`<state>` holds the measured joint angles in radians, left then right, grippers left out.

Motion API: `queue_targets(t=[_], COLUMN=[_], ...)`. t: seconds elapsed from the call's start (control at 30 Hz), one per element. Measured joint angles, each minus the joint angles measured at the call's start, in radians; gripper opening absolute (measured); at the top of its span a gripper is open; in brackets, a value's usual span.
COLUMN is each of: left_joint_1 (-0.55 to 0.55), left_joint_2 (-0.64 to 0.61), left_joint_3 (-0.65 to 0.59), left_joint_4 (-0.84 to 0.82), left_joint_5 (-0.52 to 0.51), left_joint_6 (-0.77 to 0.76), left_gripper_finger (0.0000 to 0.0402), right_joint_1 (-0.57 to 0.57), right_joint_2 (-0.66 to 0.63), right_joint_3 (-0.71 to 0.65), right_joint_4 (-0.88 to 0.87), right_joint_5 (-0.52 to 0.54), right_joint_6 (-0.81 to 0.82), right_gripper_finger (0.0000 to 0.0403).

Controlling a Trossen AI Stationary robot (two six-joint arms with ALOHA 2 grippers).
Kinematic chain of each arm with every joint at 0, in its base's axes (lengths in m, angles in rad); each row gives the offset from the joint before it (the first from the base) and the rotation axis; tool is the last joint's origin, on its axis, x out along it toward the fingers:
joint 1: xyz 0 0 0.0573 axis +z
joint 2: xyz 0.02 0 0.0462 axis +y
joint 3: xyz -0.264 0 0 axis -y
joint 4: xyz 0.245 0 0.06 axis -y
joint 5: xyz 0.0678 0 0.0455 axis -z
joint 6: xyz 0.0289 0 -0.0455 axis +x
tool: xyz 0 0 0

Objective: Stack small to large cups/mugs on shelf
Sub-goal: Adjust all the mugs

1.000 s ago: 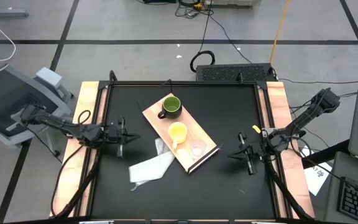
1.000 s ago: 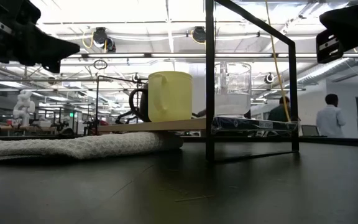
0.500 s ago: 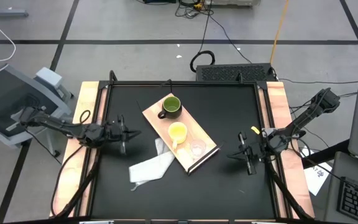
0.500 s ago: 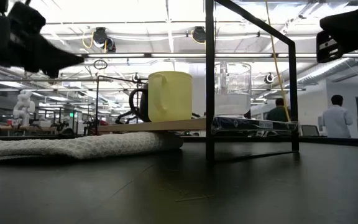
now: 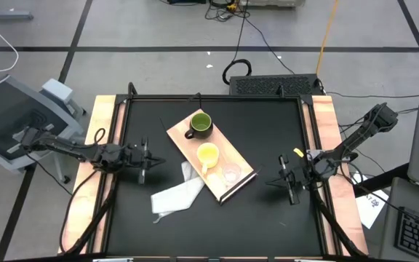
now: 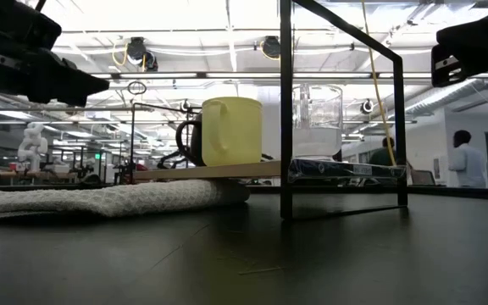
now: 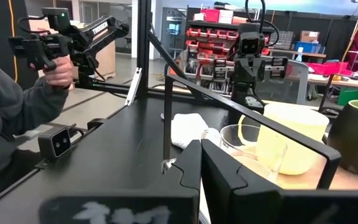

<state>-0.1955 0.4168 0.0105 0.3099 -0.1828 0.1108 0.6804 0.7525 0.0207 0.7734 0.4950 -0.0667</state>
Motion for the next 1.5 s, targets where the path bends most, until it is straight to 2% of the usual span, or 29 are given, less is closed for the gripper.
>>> queue_targets(t=[0.37, 0.53, 0.63, 1.17, 1.37, 1.5], left_joint_1=[0.0, 0.0, 0.0, 0.0, -0.001, -0.001], left_joint_2=[0.0, 0.0, 0.0, 0.002, 0.002, 0.002], left_joint_3=[0.0, 0.0, 0.0, 0.0, 0.0, 0.0], left_joint_4=[0.001, 0.01, 0.01, 0.005, 0.002, 0.002], left_joint_5=[0.007, 0.007, 0.007, 0.008, 0.009, 0.009], left_joint_6=[-0.009, -0.02, -0.037, -0.044, -0.046, -0.065], left_gripper_finger=[0.0003, 0.0019, 0.0025, 0.0026, 0.0026, 0.0026], right_joint_1=[0.0, 0.0, 0.0, -0.014, -0.137, -0.256], right_joint_2=[0.0, -0.001, 0.0, 0.004, 0.029, 0.071], right_joint_3=[0.0, 0.008, 0.042, 0.381, 0.55, 0.649], right_joint_4=[0.008, 0.09, 0.076, -0.32, -0.583, -0.702], right_joint_5=[0.0, 0.0, 0.0, -0.004, -0.021, -0.154], right_joint_6=[-0.024, -0.046, -0.095, -0.101, 0.036, 0.107], right_gripper_finger=[0.0, 0.0, 0.0, 0.0, 0.0, 0.0])
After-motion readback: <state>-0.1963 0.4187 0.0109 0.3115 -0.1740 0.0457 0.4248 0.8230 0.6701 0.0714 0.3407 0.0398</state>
